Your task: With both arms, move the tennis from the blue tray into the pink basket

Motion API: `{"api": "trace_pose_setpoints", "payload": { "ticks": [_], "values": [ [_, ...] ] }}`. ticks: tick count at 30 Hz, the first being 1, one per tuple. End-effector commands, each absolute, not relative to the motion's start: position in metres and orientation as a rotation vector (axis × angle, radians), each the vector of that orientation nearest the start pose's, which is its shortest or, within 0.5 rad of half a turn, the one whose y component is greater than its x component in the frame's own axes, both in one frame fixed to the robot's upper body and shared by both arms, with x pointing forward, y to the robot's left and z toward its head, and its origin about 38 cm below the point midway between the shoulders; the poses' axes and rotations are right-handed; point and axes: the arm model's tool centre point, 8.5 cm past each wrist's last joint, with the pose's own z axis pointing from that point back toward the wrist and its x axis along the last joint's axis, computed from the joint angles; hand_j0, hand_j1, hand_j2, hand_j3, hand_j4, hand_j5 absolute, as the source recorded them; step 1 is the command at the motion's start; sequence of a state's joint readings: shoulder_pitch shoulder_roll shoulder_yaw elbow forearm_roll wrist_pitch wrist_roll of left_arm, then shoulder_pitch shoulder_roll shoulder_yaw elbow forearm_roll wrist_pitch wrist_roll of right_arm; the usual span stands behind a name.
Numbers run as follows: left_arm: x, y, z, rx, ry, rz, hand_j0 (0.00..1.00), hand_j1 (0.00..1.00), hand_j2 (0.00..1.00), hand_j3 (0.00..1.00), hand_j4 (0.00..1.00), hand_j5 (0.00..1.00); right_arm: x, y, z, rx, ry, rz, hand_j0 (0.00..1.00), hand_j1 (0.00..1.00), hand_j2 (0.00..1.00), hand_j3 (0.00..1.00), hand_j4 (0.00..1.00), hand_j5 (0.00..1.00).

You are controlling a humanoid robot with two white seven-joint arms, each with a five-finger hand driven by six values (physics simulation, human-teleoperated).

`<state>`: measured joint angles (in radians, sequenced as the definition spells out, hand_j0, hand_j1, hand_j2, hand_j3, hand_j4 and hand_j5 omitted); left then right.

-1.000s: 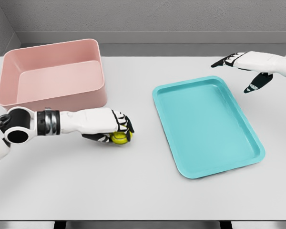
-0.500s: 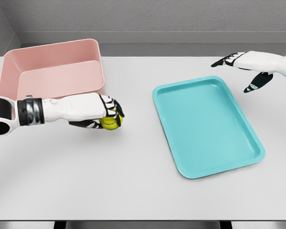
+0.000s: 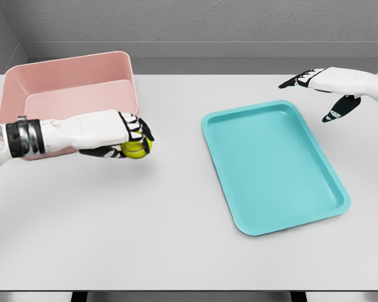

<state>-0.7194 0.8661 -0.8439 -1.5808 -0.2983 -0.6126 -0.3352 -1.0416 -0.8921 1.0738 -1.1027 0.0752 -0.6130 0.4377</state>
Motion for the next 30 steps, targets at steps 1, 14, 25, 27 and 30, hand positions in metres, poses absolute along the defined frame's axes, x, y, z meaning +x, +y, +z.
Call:
{"api": "trace_pose_setpoints", "payload": {
  "ticks": [1, 14, 25, 27, 30],
  "values": [
    [0.409, 0.253, 0.227, -0.331, 2.196, 2.805, 0.56, 0.56, 0.56, 0.56, 0.56, 0.56, 0.489, -0.36, 0.25, -0.374, -1.343, 1.895, 1.0, 1.0, 1.0, 1.0, 1.0, 1.0],
    [0.419, 0.269, 0.233, -0.416, 2.216, 2.818, 0.56, 0.56, 0.56, 0.56, 0.56, 0.56, 0.488, -0.362, 0.252, -0.38, -1.341, 1.896, 1.0, 1.0, 1.0, 1.0, 1.0, 1.0],
    [0.436, 0.292, 0.234, -0.523, 2.241, 2.862, 0.56, 0.56, 0.56, 0.56, 0.56, 0.56, 0.488, -0.363, 0.254, -0.385, -1.345, 1.894, 1.0, 1.0, 1.0, 1.0, 1.0, 1.0],
    [0.439, 0.296, 0.236, -0.543, 2.243, 2.867, 0.56, 0.56, 0.56, 0.56, 0.56, 0.56, 0.488, -0.363, 0.254, -0.385, -1.343, 1.895, 1.0, 1.0, 1.0, 1.0, 1.0, 1.0],
    [0.442, 0.299, 0.238, -0.566, 2.245, 2.871, 0.56, 0.56, 0.56, 0.56, 0.56, 0.56, 0.488, -0.363, 0.254, -0.385, -1.343, 1.895, 1.0, 1.0, 1.0, 1.0, 1.0, 1.0]
  ]
}}
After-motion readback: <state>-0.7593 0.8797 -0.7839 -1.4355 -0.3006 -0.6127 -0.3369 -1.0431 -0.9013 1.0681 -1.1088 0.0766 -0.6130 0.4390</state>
